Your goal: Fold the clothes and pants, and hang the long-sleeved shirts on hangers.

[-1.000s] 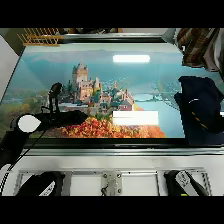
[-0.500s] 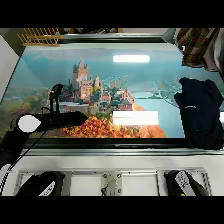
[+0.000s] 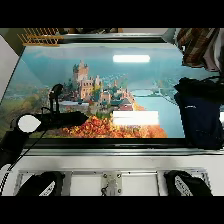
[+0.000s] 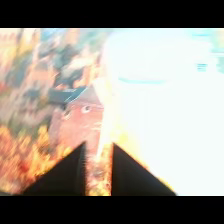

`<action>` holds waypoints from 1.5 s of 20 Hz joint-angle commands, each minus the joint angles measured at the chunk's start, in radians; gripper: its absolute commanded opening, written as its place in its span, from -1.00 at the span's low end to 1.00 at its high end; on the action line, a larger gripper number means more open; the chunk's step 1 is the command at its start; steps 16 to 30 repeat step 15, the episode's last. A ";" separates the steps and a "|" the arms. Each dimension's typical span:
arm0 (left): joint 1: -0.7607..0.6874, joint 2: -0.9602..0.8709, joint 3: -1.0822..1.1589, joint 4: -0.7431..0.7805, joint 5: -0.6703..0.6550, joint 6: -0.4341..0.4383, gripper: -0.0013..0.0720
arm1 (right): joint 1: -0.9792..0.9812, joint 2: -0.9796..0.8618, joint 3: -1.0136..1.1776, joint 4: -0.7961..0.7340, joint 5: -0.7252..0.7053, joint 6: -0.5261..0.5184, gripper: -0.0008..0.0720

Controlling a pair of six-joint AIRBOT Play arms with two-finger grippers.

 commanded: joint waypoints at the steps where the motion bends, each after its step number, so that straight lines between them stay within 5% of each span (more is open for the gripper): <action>1: 0.000 0.000 0.000 0.000 -0.001 0.000 -0.95 | 0.171 -0.015 -0.010 -0.011 0.001 -0.038 -0.91; 30: 0.000 0.000 0.000 0.000 0.001 0.000 -0.95 | 0.180 -0.019 -0.010 -0.005 0.031 -0.038 -0.91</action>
